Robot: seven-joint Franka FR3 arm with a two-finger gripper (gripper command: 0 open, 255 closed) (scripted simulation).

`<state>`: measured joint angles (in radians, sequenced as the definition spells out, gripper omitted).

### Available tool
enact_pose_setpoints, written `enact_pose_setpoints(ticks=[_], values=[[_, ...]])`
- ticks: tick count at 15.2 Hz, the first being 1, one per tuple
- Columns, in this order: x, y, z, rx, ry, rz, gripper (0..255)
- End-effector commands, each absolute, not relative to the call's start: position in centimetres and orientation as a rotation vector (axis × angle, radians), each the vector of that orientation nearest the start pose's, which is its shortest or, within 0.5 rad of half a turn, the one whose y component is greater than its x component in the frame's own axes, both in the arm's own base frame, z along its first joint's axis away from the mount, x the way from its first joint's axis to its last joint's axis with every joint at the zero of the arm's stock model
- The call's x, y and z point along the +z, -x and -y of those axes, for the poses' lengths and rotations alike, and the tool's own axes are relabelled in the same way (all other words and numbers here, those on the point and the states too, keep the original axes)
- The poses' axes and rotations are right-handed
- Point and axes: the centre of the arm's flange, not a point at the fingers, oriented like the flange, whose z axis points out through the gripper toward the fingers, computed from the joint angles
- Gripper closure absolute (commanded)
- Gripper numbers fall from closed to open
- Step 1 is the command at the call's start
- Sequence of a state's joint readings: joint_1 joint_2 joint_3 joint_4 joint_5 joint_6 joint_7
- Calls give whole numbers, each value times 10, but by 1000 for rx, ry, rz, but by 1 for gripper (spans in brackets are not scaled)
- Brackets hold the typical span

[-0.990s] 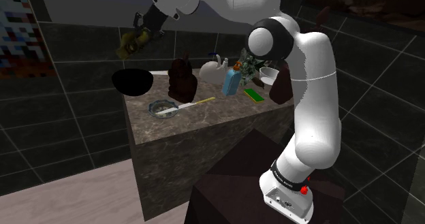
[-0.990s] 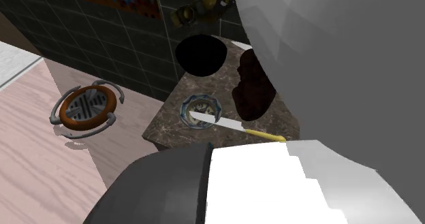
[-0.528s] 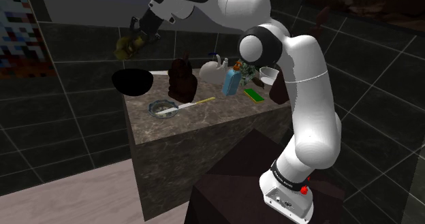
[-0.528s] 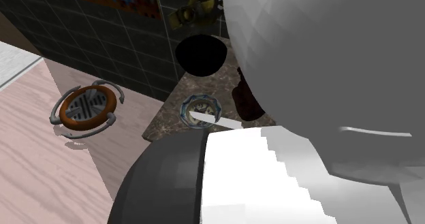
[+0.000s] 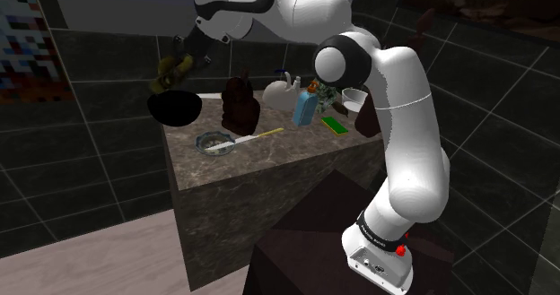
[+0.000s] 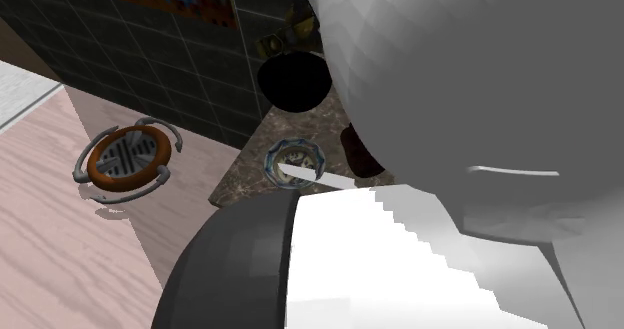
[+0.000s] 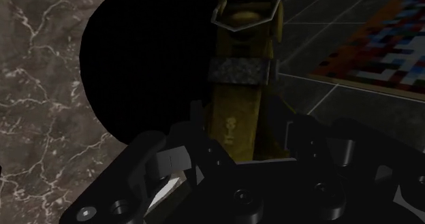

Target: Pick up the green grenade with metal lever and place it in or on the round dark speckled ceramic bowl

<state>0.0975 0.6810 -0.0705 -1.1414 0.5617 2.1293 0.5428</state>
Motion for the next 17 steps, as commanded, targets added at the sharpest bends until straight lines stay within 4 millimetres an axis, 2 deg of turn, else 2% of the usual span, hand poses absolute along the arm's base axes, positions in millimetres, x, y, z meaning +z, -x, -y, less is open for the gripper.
enact_pose_setpoints(ticks=[1, 6, 13, 14, 17], values=[[432, -771, -60, -208, 2425, -914, 255], [404, -771, -60, -208, 2425, -914, 255], [404, -771, -60, -208, 2425, -914, 255], [404, -772, -60, -208, 2425, -914, 0], [404, -772, -60, -208, 2425, -914, 0]])
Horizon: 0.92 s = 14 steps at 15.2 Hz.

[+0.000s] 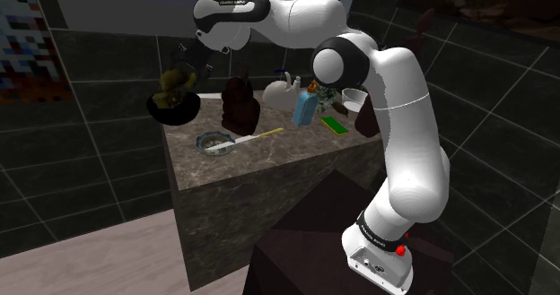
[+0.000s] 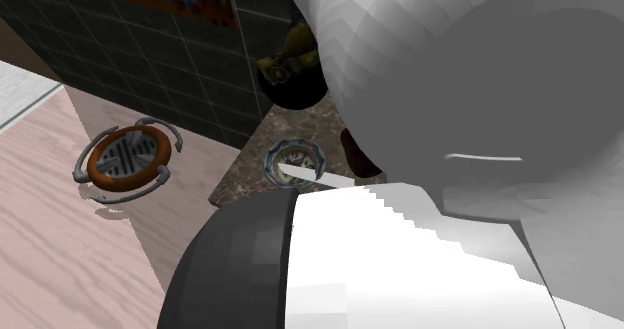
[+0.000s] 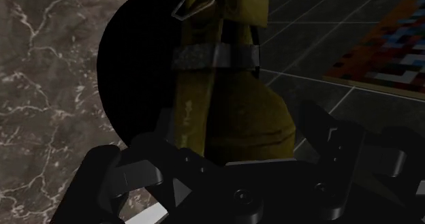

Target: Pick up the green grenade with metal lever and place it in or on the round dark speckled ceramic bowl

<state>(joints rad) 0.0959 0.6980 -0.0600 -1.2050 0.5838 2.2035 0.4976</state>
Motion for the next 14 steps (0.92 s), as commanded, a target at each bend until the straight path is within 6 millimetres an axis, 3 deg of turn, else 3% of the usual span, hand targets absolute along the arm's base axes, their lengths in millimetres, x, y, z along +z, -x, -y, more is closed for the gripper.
enact_pose_setpoints(ticks=[1, 2, 6, 14], values=[[404, -772, -60, -208, 2425, -914, 0], [404, -771, -60, -208, 2425, -914, 0], [447, -755, -39, -208, 2425, -914, 0], [447, -755, -39, -208, 2425, -914, 0]])
